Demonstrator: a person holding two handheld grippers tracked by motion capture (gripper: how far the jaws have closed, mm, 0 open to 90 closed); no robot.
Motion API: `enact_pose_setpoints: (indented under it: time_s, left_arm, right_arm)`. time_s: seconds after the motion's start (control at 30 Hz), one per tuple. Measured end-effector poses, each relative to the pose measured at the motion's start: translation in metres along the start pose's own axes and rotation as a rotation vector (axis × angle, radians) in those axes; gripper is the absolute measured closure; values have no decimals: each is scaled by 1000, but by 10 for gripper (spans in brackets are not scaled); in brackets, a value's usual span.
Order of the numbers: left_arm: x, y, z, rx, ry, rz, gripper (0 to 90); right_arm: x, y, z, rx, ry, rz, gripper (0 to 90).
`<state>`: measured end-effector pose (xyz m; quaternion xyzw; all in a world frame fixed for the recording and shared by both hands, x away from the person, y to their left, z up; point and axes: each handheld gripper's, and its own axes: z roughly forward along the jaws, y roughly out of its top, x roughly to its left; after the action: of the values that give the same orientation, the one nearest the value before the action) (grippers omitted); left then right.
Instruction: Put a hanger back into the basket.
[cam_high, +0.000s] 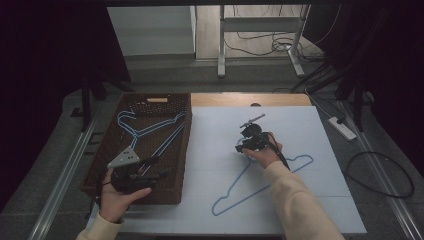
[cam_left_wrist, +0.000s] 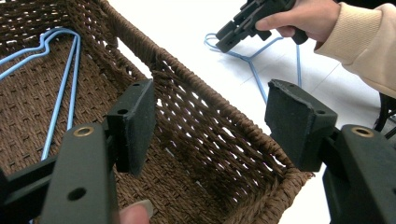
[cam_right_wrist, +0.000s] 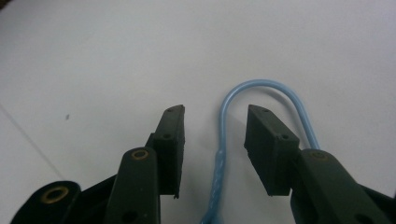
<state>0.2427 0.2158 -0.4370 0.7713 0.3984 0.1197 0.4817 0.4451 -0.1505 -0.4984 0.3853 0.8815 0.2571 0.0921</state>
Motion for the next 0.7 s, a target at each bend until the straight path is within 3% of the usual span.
enact_pose_setpoints:
  time_s: [0.3, 0.37, 0.43, 0.53, 0.63, 0.7]
  left_arm:
    - [1, 0, -1, -1, 2, -1, 341]
    - [1, 0, 0, 2, 2, 1, 341]
    - [0, 0, 1, 6, 1, 2, 341]
    - [-2, 1, 1, 4, 0, 7, 341]
    - [-3, 1, 0, 2, 0, 9, 341]
    - [-4, 0, 0, 3, 0, 9, 341]
  right_arm:
    - [0, 6, 13, 58, -66, -13, 691]
    - [1, 7, 13, 61, -65, -17, 775]
    - [2, 9, 14, 72, -60, 2, 857]
    - [1, 11, 14, 86, -54, 50, 875]
    - [2, 10, 13, 73, -61, 55, 878]
    - [1, 7, 8, 34, -42, 75, 878]
